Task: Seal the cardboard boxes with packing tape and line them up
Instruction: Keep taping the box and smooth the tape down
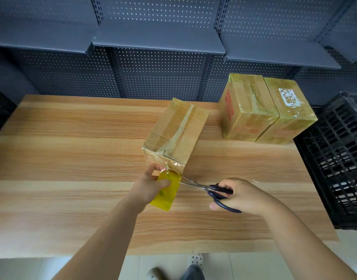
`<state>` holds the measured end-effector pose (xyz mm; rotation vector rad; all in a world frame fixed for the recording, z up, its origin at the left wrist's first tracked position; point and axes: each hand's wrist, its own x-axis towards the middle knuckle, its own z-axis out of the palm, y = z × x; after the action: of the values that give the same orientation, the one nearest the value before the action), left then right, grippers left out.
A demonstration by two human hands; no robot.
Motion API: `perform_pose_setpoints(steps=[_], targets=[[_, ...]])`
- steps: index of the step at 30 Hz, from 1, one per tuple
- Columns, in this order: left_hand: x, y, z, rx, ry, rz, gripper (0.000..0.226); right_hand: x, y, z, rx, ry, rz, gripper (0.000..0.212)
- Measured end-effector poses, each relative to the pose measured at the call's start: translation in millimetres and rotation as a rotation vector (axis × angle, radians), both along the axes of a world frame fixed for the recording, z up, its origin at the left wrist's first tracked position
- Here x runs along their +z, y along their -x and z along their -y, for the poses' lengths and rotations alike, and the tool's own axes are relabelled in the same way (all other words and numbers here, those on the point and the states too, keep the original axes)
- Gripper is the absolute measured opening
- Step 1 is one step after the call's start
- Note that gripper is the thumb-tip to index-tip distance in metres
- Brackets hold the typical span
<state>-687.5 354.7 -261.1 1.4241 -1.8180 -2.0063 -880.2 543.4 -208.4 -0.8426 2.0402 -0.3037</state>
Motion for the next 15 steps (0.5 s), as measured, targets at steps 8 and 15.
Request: perform_pose_setpoints(steps=[8,15], targets=[[5.8,-4.6,1.5,-0.035,-0.008,-0.028,0.031,4.6,-15.7,18.7,0.001,0.016,-0.034,0.054],[4.7,-6.8,1.5,-0.034,-0.032,-0.048,0.029,1.4,-25.2,31.4,0.003,-0.001,-0.032,0.053]])
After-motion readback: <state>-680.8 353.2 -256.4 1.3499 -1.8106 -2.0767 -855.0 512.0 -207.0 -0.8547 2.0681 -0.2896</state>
